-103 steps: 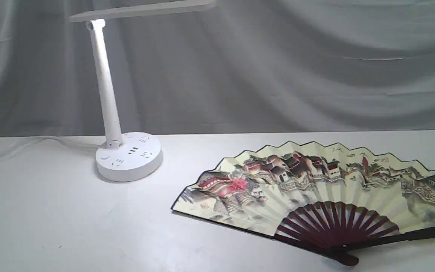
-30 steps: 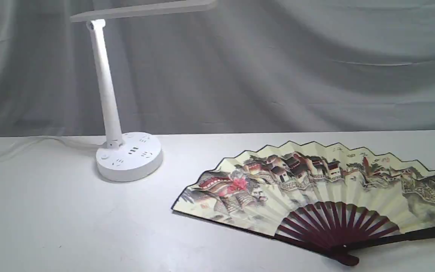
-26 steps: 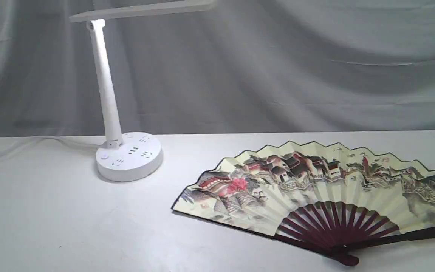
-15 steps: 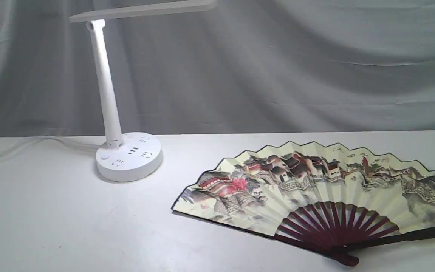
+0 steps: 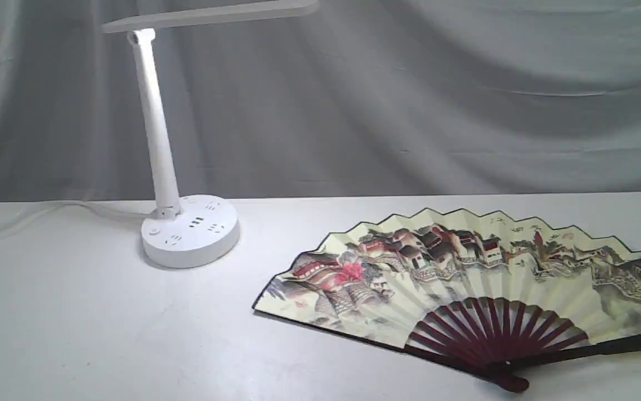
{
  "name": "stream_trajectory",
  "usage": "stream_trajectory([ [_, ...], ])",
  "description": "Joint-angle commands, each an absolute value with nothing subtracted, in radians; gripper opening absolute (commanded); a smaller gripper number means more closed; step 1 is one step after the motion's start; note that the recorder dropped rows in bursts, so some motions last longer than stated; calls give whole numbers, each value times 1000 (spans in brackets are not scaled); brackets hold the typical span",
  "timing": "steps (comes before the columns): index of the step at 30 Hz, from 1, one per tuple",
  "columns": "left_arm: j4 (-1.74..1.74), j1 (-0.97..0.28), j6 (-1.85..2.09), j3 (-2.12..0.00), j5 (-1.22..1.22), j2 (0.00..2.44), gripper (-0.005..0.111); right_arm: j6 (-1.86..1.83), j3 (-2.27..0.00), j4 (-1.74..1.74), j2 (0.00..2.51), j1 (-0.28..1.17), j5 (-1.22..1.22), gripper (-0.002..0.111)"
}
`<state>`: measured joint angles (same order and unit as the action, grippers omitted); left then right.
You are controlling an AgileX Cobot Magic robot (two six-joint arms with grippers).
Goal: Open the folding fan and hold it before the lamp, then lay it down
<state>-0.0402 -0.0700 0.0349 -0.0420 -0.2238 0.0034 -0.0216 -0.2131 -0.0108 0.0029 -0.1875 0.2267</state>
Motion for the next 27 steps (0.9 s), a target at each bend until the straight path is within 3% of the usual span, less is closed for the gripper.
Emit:
stream_trajectory([
  [1,-41,-69,29,0,-205,0,0,-29,-207,-35,0,-188,211,0],
  [19,-41,-69,30,0,-199,0,0,-36,0,-57,0,-188,72,0],
  [27,-41,-69,30,0,-199,0,0,-24,0,-33,0,-188,166,0],
])
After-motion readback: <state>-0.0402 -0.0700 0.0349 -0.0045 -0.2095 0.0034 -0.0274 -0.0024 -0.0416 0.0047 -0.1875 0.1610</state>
